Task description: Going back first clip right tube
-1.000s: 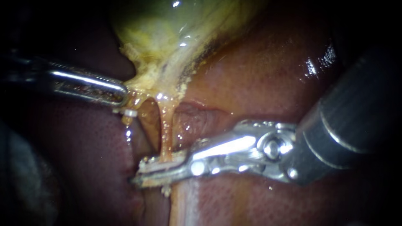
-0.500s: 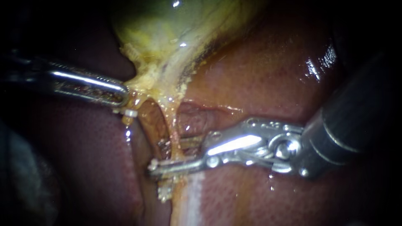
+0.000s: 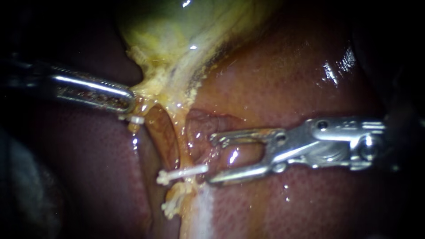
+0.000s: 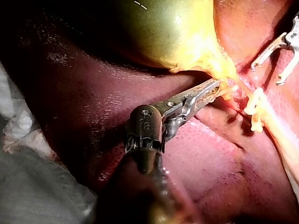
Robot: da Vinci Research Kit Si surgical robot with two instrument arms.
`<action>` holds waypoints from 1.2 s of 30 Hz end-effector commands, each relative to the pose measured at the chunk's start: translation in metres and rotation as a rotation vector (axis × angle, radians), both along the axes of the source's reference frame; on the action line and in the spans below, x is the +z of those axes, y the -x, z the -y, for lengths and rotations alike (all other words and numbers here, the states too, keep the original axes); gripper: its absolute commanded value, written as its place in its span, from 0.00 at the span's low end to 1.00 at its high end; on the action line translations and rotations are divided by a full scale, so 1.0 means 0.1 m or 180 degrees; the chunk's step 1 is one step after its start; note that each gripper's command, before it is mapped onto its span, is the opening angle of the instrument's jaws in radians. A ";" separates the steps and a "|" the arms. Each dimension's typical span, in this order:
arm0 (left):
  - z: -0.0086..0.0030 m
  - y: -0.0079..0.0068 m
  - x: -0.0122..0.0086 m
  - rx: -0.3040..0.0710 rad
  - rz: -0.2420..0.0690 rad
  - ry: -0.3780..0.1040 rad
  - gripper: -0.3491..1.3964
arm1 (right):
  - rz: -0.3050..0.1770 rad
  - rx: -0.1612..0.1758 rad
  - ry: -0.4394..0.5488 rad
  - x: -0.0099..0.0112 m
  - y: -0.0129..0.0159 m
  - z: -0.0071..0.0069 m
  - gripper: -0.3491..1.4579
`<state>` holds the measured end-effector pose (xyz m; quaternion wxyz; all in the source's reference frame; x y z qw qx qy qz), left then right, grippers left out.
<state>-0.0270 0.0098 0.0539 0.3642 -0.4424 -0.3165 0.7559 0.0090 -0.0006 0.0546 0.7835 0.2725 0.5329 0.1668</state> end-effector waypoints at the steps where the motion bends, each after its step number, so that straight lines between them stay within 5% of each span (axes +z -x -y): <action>1: 0.000 0.000 0.000 0.0001 0.0002 -0.0001 0.00 | 0.0047 -0.0067 0.0067 -0.001 0.005 -0.001 0.47; 5: 0.000 0.000 0.000 0.0001 0.0002 -0.0001 0.00 | 0.0088 -0.0153 0.0178 -0.005 0.022 -0.006 0.47; 14: 0.000 0.000 0.000 0.0000 0.0001 0.0000 0.00 | 0.0084 -0.0092 0.0302 -0.016 0.049 -0.025 0.47; 21: 0.003 0.006 0.003 -0.0014 -0.0010 0.0013 0.00 | 0.0071 -0.0100 0.0366 -0.018 0.056 -0.027 0.47; 36: 0.013 0.043 0.041 0.0037 0.0009 0.0033 0.00 | 0.0067 -0.0107 0.0366 -0.019 0.061 -0.026 0.47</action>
